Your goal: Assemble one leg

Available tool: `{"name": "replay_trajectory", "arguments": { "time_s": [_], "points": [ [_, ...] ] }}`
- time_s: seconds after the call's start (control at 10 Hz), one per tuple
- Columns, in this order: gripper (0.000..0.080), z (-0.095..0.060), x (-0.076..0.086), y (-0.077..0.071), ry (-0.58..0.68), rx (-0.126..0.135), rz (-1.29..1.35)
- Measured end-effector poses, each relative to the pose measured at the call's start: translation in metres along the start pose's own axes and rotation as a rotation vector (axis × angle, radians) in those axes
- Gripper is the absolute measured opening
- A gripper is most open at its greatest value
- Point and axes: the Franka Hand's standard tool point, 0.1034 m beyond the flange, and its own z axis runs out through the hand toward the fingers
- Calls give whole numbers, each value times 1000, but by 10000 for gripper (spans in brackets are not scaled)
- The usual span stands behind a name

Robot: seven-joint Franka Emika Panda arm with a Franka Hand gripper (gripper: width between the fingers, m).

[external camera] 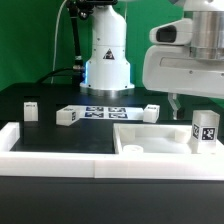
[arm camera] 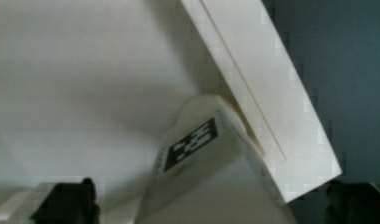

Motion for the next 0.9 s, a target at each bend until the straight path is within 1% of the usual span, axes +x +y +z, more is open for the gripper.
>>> {"name": "replay_trajectory", "arguments": {
  "time_s": [0.1, 0.2, 0.7, 0.8, 0.9],
  "points": [
    [649, 0, -2, -2, 3, -10, -79],
    [649, 0, -3, -2, -1, -13, -146],
    [649, 1, 2, 5, -2, -15, -430],
    [649, 1, 2, 5, -2, -13, -467],
    [637, 1, 2, 5, -2, -13, -451]
  ]
}}
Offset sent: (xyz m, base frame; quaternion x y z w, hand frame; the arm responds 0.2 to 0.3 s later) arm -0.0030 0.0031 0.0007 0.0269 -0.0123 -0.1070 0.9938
